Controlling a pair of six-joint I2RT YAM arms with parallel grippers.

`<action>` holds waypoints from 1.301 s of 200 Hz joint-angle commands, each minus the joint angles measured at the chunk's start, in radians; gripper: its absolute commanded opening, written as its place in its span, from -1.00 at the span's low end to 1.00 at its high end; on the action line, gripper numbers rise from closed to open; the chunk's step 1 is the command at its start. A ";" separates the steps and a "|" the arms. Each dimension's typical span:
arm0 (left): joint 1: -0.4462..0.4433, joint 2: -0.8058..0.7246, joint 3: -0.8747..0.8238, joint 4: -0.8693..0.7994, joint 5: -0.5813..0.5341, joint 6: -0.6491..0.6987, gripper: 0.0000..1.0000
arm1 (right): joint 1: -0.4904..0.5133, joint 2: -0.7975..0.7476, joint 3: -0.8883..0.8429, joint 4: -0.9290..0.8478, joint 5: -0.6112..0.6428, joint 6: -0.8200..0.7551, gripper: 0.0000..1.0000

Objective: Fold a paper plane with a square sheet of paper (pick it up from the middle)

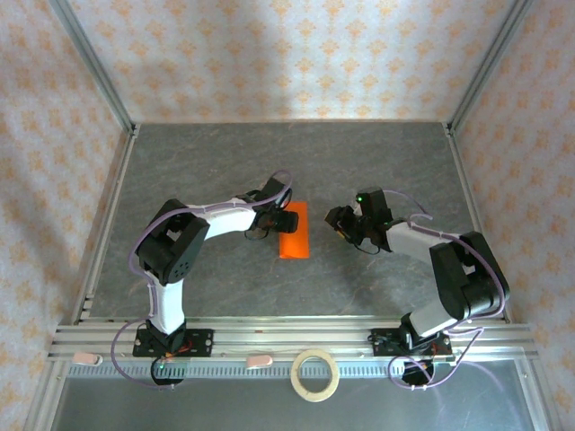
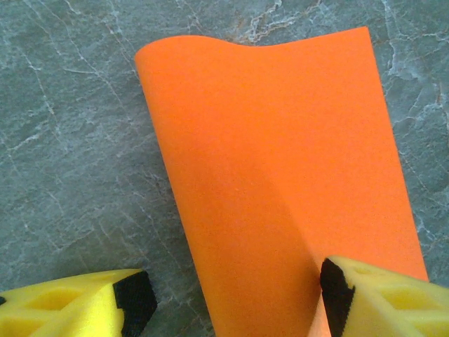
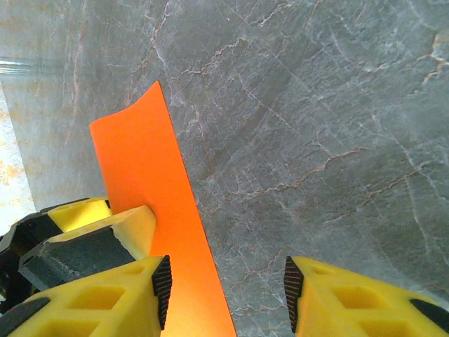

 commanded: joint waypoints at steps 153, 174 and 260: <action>0.037 0.137 -0.033 -0.036 -0.119 0.021 0.45 | 0.062 0.054 0.062 0.041 -0.035 0.006 -0.42; 0.037 0.136 -0.032 -0.034 -0.115 0.019 0.45 | 0.092 0.098 0.098 0.045 -0.035 0.011 -0.62; 0.037 0.141 -0.035 -0.026 -0.106 0.022 0.45 | 0.166 0.282 0.226 0.067 -0.044 0.048 -1.00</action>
